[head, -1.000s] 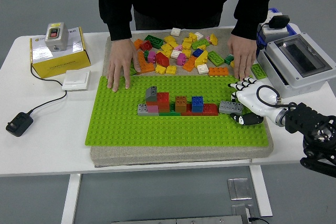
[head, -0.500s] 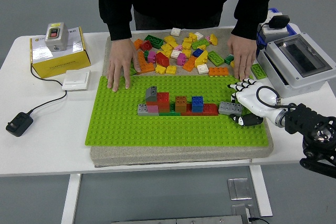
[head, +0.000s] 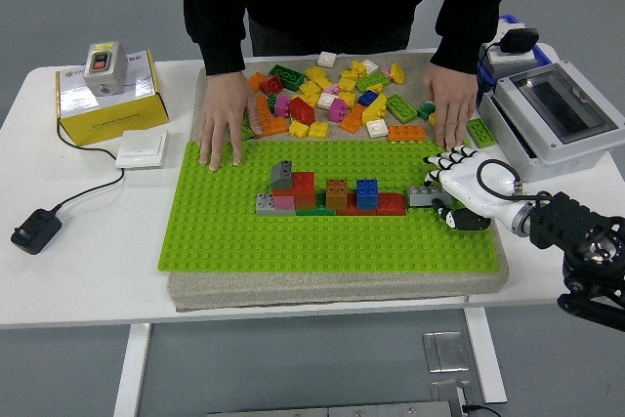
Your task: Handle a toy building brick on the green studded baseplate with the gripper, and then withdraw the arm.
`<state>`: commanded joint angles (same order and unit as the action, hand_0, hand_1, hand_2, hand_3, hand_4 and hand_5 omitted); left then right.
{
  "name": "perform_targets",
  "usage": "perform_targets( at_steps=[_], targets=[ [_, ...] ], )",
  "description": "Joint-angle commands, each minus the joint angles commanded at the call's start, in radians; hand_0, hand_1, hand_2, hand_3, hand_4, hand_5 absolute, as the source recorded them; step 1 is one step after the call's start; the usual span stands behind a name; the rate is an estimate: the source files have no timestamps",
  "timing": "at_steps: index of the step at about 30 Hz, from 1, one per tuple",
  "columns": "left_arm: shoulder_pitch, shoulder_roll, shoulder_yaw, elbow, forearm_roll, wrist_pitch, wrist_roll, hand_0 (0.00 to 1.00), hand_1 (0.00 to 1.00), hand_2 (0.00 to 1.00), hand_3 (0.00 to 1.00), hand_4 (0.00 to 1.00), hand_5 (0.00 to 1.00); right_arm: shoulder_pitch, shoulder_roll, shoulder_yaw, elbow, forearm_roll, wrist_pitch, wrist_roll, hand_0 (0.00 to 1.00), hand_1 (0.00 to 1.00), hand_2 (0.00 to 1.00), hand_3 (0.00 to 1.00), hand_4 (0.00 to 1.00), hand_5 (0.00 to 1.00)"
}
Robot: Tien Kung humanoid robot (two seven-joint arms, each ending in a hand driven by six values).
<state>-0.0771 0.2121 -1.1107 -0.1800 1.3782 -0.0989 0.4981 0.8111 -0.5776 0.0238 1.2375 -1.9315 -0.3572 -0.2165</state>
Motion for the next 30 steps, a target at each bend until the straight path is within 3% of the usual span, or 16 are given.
perform_targets(
  at_steps=[27,30],
  targets=[
    [-0.001,0.002,0.000,0.000,0.006,-0.004,0.006,0.727,0.670,0.639,0.668,0.310,0.682,-0.010,-0.006,0.016,0.007,0.022,0.000,0.021,0.930,0.952,0.989,0.737,0.347,0.292],
    [0.000,0.002,0.000,0.000,0.006,-0.005,0.007,0.728,0.668,0.631,0.662,0.295,0.682,-0.011,-0.007,0.018,0.009,0.025,0.001,0.022,0.940,0.970,0.997,0.772,0.377,0.297]
  ],
)
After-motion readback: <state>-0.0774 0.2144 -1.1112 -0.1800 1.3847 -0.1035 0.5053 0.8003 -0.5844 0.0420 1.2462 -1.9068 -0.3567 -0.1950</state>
